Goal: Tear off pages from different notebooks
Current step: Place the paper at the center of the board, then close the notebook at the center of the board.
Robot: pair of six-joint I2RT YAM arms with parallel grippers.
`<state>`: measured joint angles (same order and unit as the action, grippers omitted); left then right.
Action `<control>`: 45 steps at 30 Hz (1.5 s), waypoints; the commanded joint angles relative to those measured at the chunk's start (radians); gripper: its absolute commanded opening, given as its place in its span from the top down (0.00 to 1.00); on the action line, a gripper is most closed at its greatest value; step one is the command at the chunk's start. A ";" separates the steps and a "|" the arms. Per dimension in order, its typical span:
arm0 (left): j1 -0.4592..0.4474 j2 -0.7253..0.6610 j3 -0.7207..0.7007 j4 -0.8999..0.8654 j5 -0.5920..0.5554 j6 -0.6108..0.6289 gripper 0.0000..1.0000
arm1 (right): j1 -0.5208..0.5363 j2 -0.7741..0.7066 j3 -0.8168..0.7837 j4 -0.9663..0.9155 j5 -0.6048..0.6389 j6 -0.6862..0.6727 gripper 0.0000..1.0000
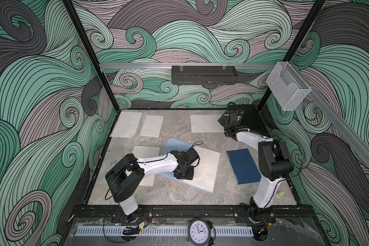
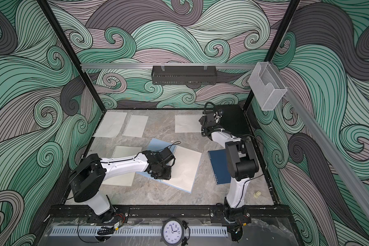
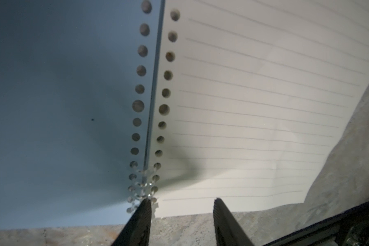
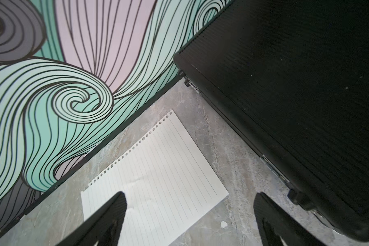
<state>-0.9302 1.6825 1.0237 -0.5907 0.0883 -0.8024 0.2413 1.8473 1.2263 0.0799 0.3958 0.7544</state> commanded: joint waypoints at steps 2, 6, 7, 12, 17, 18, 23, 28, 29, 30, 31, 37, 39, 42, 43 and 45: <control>-0.006 -0.098 -0.037 0.018 -0.062 -0.072 0.48 | 0.008 -0.096 -0.061 0.017 -0.026 -0.100 0.05; -0.006 -0.226 -0.119 0.037 -0.107 -0.180 0.43 | 0.021 -0.160 -0.098 -0.009 -0.071 -0.170 0.05; -0.007 -0.270 -0.155 0.056 -0.119 -0.224 0.42 | 0.026 -0.172 -0.100 -0.027 -0.081 -0.186 0.05; -0.006 -0.469 -0.346 0.200 -0.150 -0.431 0.33 | 0.064 -0.185 -0.083 -0.107 -0.184 -0.324 0.05; -0.006 -0.577 -0.469 0.290 -0.179 -0.567 0.29 | 0.104 -0.128 -0.031 -0.199 -0.342 -0.451 0.06; -0.007 -0.590 -0.481 0.300 -0.179 -0.594 0.29 | 0.109 -0.116 -0.024 -0.211 -0.382 -0.469 0.06; -0.047 -0.658 -0.591 0.409 -0.236 -0.773 0.29 | 0.136 -0.054 0.031 -0.319 -0.556 -0.571 0.07; -0.075 -0.716 -0.659 0.439 -0.320 -0.892 0.29 | 0.149 0.008 0.082 -0.446 -0.693 -0.662 0.08; -0.079 -0.720 -0.668 0.447 -0.327 -0.906 0.29 | 0.150 0.016 0.081 -0.469 -0.703 -0.672 0.08; -0.085 -0.722 -0.676 0.451 -0.339 -0.925 0.28 | 0.150 0.022 0.079 -0.479 -0.718 -0.684 0.08; -0.090 -0.722 -0.687 0.466 -0.351 -0.948 0.28 | 0.150 0.028 0.076 -0.488 -0.732 -0.692 0.08; -0.121 -0.660 -0.738 0.624 -0.412 -1.030 0.27 | 0.150 0.047 0.064 -0.535 -0.771 -0.714 0.07; -0.139 -0.630 -0.746 0.666 -0.441 -1.050 0.27 | 0.151 0.056 0.058 -0.543 -0.769 -0.710 0.07; -0.164 -0.588 -0.752 0.714 -0.487 -1.083 0.25 | 0.150 0.070 0.049 -0.555 -0.773 -0.701 0.08; -0.171 -0.574 -0.755 0.730 -0.500 -1.093 0.25 | 0.150 0.071 0.042 -0.552 -0.774 -0.696 0.08; -0.182 -0.547 -0.762 0.756 -0.514 -1.113 0.24 | 0.152 0.070 0.029 -0.549 -0.784 -0.691 0.08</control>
<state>-1.0969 1.1065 0.2756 0.1009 -0.3595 -1.8645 0.3897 1.9114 1.2755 -0.4385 -0.3584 0.0818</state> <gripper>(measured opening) 0.760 0.922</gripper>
